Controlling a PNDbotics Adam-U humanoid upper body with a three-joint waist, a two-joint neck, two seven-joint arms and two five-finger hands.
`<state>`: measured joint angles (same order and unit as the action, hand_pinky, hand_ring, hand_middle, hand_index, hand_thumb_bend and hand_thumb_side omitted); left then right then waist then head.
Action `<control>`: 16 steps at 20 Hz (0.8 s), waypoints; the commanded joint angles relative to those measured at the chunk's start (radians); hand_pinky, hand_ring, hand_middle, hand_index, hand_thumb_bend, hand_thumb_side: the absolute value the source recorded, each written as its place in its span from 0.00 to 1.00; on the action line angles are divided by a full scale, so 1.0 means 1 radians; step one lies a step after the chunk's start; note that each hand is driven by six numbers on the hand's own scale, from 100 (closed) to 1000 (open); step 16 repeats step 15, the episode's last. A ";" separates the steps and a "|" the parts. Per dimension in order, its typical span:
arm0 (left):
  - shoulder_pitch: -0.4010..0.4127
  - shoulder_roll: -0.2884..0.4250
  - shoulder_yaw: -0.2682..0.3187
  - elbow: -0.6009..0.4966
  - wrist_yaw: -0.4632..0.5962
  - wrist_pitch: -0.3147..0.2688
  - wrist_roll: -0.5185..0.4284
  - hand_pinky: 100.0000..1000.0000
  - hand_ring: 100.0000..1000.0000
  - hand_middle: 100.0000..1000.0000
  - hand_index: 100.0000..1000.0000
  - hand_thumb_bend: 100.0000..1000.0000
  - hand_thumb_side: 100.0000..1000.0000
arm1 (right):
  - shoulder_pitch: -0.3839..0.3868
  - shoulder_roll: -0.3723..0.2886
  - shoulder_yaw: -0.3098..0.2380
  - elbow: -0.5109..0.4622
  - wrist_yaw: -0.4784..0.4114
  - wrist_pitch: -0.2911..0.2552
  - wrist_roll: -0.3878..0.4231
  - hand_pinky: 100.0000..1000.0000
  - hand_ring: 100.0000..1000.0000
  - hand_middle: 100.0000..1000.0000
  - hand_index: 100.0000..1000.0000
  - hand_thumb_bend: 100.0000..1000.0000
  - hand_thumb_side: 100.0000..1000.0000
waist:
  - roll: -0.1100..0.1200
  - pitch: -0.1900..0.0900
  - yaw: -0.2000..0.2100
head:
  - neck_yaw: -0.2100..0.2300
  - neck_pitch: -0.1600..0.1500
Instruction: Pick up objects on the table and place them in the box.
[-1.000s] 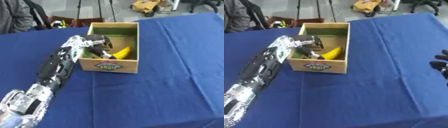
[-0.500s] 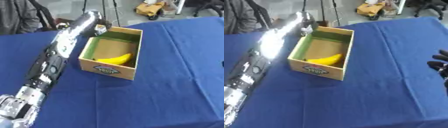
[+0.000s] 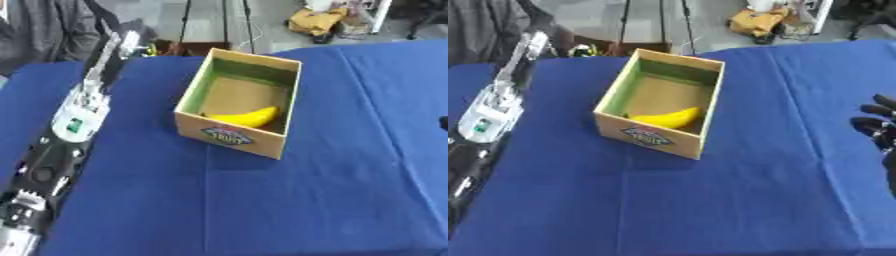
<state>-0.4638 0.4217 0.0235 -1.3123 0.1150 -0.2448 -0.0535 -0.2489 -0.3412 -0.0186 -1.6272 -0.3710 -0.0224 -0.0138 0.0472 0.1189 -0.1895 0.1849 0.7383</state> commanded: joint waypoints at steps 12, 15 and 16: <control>0.124 0.019 0.070 -0.115 0.132 0.052 0.033 0.72 0.66 0.60 0.63 0.49 1.00 | 0.002 -0.031 -0.013 -0.010 -0.001 -0.004 -0.005 0.79 0.63 0.63 0.77 0.00 1.00 | -0.006 -0.021 0.033 | -0.006 0.019; 0.124 0.019 0.070 -0.115 0.132 0.053 0.033 0.72 0.66 0.60 0.63 0.49 1.00 | 0.002 -0.031 -0.013 -0.010 -0.001 -0.004 -0.005 0.79 0.63 0.63 0.77 0.00 1.00 | -0.006 -0.021 0.033 | -0.006 0.019; 0.124 0.019 0.070 -0.115 0.132 0.053 0.033 0.72 0.66 0.60 0.63 0.49 1.00 | 0.002 -0.031 -0.013 -0.010 -0.001 -0.004 -0.005 0.79 0.63 0.63 0.77 0.00 1.00 | -0.006 -0.021 0.033 | -0.006 0.019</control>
